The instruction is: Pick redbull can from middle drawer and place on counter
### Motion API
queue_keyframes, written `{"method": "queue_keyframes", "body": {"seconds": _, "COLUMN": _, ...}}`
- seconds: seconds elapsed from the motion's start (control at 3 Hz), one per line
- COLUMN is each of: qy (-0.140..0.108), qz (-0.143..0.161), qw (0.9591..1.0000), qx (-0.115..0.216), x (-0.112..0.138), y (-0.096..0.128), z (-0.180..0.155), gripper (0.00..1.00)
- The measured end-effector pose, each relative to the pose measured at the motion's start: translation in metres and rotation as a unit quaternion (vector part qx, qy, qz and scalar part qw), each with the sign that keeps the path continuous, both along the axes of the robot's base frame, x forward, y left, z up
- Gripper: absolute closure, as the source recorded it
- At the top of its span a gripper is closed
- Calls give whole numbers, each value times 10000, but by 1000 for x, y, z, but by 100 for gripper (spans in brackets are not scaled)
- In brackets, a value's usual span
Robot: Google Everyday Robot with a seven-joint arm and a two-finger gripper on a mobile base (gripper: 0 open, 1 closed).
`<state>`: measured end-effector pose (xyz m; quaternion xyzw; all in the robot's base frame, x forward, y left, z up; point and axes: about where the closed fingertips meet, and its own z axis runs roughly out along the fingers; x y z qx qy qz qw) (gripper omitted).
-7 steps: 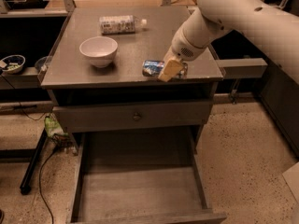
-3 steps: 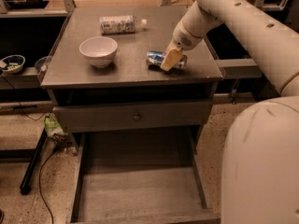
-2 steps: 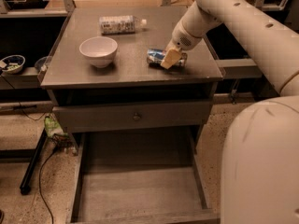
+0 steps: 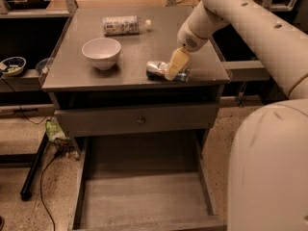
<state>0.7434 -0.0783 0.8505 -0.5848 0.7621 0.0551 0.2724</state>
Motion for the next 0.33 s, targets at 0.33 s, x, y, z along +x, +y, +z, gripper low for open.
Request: {"method": "queue_keyframes", "body": {"seconds": 0.33, "qy": 0, "qz": 0, "qw": 10000, "qx": 0, "x": 0, "y": 0, "z": 0, "gripper": 0}}
